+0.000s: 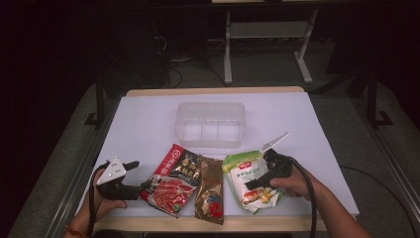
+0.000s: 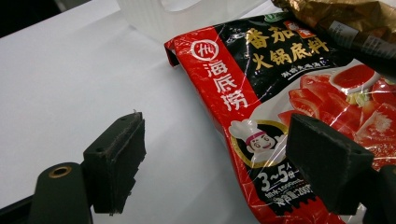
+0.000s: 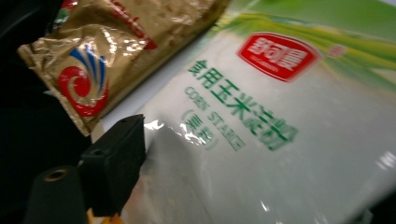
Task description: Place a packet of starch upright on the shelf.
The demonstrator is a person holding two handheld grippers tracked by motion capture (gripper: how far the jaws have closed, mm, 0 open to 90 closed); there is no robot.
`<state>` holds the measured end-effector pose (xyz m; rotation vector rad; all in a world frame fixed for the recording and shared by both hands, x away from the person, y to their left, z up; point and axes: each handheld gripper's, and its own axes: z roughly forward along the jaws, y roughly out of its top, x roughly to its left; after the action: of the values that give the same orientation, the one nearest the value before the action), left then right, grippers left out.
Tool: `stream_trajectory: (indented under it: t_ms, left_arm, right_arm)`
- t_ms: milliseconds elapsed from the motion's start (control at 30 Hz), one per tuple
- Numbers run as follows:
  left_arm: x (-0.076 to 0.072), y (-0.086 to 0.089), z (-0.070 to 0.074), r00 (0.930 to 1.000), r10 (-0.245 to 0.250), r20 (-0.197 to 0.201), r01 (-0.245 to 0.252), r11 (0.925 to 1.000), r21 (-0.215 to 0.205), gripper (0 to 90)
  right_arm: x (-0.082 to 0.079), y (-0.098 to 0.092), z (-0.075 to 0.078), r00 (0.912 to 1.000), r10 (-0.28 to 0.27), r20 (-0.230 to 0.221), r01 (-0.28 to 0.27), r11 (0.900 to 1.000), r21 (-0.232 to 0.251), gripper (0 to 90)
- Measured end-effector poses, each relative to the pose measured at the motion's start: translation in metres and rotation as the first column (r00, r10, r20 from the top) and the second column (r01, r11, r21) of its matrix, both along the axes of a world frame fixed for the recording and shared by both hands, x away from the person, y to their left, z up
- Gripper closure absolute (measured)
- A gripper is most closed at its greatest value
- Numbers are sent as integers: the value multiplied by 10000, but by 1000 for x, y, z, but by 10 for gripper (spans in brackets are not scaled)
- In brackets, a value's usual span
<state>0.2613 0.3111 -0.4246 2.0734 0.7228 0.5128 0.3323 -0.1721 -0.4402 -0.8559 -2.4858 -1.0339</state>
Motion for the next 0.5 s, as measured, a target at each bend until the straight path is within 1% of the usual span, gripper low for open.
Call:
stream_trajectory:
  t_ms: [33, 67, 100, 133, 167, 200, 233, 267, 333, 433, 467, 500]
  left_arm:
    - [0, 0, 0, 10000, -3, -16, 3, 10000, -8, 194]
    - [0, 0, 0, 10000, 2, -17, -2, 10000, -1, 194]
    - [0, 1, -1, 10000, -3, -13, 3, 10000, -2, 194]
    - [0, 1, -1, 10000, -17, -34, 17, 10000, -32, 194]
    - [1, 1, -1, 10000, -3, -69, 3, 10000, -69, 194]
    - [1, 1, -2, 10000, 17, -65, -18, 10000, -49, 194]
    - [1, 1, -2, 10000, 14, -70, -15, 10000, -48, 192]
    - [1, 1, -2, 10000, 1, -82, -2, 10000, -47, 190]
    - [0, 1, -2, 10000, -3, -78, 3, 10000, -21, 190]
    - [1, 2, -3, 9999, 22, -141, -23, 10000, -67, 190]
    - [1, 1, -3, 9999, 40, -156, -41, 10000, -65, 190]
    - [1, 2, -4, 9999, 28, -169, -30, 10000, -83, 190]
  right_arm:
    - [0, 0, 0, 10000, 0, 0, 0, 10000, 0, 244]
    - [0, 0, -1, 10000, 77, -30, -77, 9998, 157, 281]
    - [0, 0, -1, 9999, 111, -8, -111, 9997, 214, 303]
    - [0, -2, -1, 10000, 68, 53, -69, 9995, 298, 336]
    - [-1, -4, -1, 10000, -20, 19, 19, 9992, 409, 384]
    - [-1, -4, -1, 10000, -20, 19, 19, 9992, 409, 384]
    - [-1, -5, 0, 10000, -84, 45, 82, 9988, 484, 425]
    - [-1, -7, 1, 9999, -114, 115, 108, 9986, 513, 477]
    - [-4, -9, 3, 9991, -124, 394, 101, 9983, 578, 535]
    - [-6, -11, 5, 9980, -187, 605, 150, 9980, 609, 586]
    - [-8, -11, 8, 9966, -140, 810, 93, 9982, 588, 630]
    - [-8, -11, 8, 9966, -140, 810, 93, 9982, 588, 630]
